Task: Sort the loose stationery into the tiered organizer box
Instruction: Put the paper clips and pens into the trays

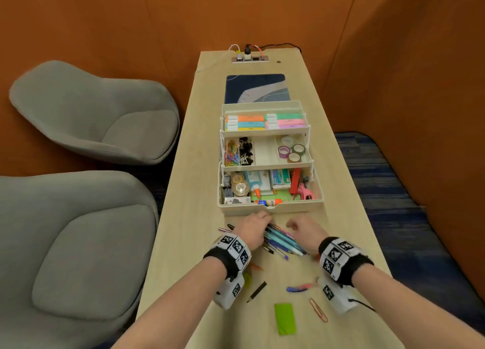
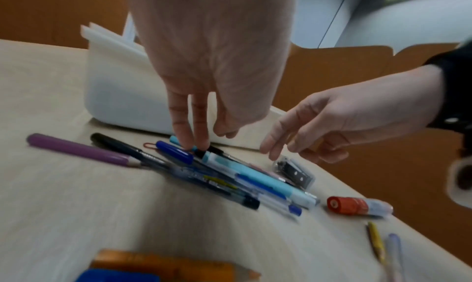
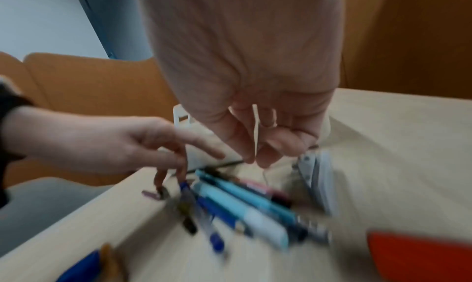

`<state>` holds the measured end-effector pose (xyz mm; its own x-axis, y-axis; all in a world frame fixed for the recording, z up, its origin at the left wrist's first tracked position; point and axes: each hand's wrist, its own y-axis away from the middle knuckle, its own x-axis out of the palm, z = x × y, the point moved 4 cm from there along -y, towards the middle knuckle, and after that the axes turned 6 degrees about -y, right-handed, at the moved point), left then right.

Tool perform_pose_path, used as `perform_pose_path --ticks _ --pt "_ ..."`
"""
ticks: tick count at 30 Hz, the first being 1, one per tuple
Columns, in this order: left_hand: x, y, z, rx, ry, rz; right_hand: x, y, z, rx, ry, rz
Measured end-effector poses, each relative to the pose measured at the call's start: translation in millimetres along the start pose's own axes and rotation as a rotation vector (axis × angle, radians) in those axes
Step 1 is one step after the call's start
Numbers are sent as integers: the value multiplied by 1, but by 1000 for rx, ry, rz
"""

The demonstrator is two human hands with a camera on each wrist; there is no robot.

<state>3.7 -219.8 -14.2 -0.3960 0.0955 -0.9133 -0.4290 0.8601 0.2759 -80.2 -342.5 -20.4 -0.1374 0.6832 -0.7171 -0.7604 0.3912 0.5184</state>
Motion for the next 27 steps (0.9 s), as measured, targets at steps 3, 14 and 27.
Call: perform_pose_path --ticks 3,14,27 --pt "10 -5 0 -18 -110 51 19 12 2 -30 132 12" --pt "28 28 13 -8 -113 -22 8 0 21 -161 140 -233" --pt "20 45 77 -405 -14 -260 30 -24 41 -79 287 -50"
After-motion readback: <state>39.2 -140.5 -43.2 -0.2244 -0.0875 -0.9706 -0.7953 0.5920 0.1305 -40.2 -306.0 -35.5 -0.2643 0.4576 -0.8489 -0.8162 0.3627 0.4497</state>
